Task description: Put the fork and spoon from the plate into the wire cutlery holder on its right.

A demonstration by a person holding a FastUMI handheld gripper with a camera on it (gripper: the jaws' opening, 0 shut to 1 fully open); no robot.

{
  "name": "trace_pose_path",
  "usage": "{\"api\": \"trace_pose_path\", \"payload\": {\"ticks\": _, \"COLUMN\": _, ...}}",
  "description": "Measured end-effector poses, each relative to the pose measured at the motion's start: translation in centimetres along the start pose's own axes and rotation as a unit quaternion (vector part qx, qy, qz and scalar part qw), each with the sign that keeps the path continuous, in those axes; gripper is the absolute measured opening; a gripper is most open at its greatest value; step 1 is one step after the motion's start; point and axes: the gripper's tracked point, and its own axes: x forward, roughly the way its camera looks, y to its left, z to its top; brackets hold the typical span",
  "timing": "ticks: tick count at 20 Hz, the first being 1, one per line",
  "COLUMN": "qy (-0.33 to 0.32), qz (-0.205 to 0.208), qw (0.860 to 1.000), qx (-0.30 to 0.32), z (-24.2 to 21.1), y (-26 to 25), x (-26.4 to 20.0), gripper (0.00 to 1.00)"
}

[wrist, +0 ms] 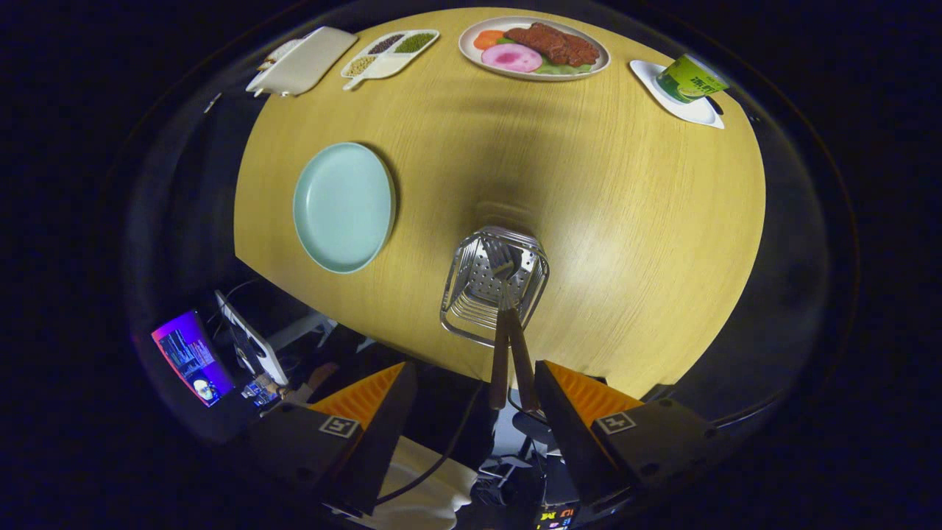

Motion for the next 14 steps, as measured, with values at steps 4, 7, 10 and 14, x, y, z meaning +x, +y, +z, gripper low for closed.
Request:
{"api": "trace_pose_path", "payload": {"ticks": 4, "qy": -0.085, "qz": 0.056, "qw": 0.994, "qx": 0.032, "z": -0.4, "y": 2.2, "x": -4.8, "gripper": 0.99}}
{"api": "trace_pose_path", "payload": {"ticks": 7, "qy": -0.187, "qz": 0.067, "qw": 0.979, "qx": 0.042, "z": -0.1, "y": 2.7, "x": -9.0, "gripper": 0.99}}
{"api": "trace_pose_path", "payload": {"ticks": 10, "qy": -0.305, "qz": 0.064, "qw": 0.949, "qx": 0.054, "z": 0.3, "y": 3.0, "x": -13.4, "gripper": 0.99}}
{"api": "trace_pose_path", "payload": {"ticks": 14, "qy": -0.442, "qz": 0.058, "qw": 0.893, "qx": 0.065, "z": -0.1, "y": 4.1, "x": -18.9, "gripper": 0.99}}
